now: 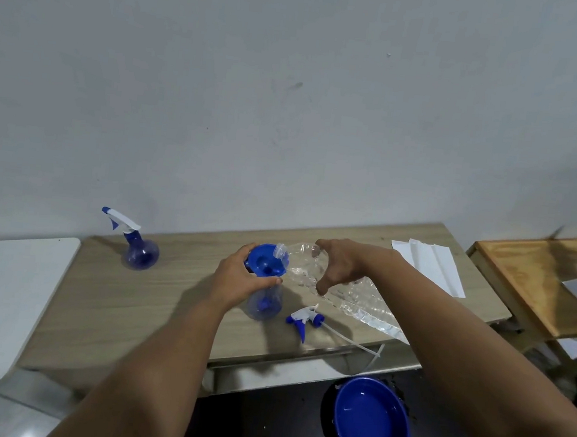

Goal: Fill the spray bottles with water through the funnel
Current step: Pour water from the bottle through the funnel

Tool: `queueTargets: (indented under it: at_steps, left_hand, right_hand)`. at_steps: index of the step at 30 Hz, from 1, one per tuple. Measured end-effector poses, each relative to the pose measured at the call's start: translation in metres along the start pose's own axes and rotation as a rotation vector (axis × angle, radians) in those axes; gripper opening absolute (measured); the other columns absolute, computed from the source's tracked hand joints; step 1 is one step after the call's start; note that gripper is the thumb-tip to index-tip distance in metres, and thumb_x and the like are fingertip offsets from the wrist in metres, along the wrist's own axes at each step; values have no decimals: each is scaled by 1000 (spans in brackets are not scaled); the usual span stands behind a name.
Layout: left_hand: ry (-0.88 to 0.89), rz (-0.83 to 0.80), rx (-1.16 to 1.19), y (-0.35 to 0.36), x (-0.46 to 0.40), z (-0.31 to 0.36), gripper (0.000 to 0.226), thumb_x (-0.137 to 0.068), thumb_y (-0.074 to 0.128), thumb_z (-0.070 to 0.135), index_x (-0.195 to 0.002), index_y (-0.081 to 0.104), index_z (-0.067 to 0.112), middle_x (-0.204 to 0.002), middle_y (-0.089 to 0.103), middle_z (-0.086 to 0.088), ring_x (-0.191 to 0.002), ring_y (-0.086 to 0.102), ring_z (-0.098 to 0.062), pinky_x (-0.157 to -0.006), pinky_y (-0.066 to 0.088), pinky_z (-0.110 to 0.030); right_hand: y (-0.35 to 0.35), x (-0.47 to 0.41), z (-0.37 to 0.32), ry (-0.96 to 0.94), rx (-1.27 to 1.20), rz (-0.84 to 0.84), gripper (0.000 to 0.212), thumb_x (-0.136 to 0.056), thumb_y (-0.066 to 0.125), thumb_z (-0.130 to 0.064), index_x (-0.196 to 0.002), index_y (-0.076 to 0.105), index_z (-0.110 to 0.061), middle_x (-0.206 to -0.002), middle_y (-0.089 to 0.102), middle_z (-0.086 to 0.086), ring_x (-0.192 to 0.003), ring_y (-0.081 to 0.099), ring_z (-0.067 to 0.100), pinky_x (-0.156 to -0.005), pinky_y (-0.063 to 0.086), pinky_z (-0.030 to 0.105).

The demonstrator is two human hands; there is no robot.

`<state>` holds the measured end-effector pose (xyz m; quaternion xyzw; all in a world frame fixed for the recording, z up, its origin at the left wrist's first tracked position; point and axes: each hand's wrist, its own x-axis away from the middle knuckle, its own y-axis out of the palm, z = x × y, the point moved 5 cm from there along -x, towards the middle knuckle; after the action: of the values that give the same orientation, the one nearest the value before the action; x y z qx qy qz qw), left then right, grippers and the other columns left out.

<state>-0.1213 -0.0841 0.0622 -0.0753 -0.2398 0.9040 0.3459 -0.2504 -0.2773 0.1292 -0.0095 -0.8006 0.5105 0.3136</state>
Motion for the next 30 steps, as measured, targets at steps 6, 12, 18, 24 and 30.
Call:
queueTargets:
  at_steps: [6,12,18,24,30]
  left_hand:
    - [-13,2,11,0,1,2,79,-53,96,43,-122,57,41,-110,68,21,-100,64,1,-94,56,-32]
    - [-29,6,9,1,0,3,85,-54,96,42,-128,56,37,-110,67,20,-99,63,2,-94,56,-32]
    - [-39,12,-2,1,0,2,90,-53,96,44,-132,55,35,-110,65,20,-101,63,0,-94,55,-31]
    - [-39,18,-15,1,-1,-2,91,-50,94,51,-131,57,34,-113,68,18,-101,65,-2,-94,56,-33]
    - [-41,28,-5,1,0,-2,90,-51,95,49,-131,56,36,-113,68,17,-102,64,-2,-95,55,-33]
  right_hand:
    - [-2,0,1,29,30,-17,83,-69,92,-38,-138,46,-26,-85,62,-3,-65,69,17,-56,52,26]
    - [-5,5,-1,28,53,-31,85,-73,91,-34,-143,44,-23,-81,54,-7,-62,64,13,-40,42,16]
    - [-6,5,-1,39,55,-41,85,-73,90,-34,-144,45,-24,-81,54,-6,-63,67,16,-44,45,20]
    - [-7,6,-2,42,68,-51,86,-72,90,-34,-145,44,-23,-82,55,-6,-64,67,16,-44,47,21]
    - [-7,8,-3,47,69,-71,85,-73,90,-35,-143,45,-24,-85,57,-4,-67,69,18,-49,49,24]
